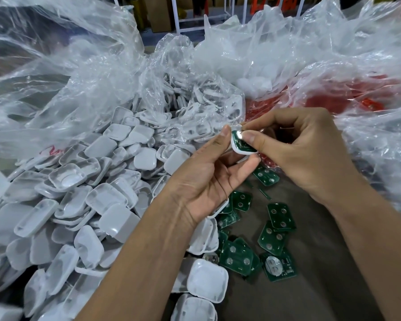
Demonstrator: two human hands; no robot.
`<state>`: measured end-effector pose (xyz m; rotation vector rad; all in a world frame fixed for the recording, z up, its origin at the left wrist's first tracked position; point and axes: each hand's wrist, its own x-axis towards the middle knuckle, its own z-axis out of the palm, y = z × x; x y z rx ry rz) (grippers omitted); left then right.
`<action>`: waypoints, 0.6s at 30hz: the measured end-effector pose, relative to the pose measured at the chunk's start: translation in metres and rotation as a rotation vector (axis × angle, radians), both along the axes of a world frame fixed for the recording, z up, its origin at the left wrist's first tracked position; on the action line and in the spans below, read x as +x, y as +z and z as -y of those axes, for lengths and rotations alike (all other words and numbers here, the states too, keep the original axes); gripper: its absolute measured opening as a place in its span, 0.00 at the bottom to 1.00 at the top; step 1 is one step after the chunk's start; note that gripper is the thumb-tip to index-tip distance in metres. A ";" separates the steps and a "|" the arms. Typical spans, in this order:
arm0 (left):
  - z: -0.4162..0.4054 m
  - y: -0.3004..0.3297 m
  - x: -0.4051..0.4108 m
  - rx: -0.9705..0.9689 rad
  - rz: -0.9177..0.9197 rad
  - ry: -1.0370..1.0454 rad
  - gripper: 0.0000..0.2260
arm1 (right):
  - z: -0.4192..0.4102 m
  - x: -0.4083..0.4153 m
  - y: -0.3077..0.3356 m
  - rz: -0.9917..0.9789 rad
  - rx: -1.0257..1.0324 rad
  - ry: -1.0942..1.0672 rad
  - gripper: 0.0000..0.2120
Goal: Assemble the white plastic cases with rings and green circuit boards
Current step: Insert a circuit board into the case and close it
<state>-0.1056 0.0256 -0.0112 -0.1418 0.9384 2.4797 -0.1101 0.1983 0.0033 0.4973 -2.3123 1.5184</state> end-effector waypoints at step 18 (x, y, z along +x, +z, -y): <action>0.002 0.002 -0.001 0.050 -0.005 -0.013 0.15 | 0.001 0.000 -0.003 0.050 -0.219 0.049 0.09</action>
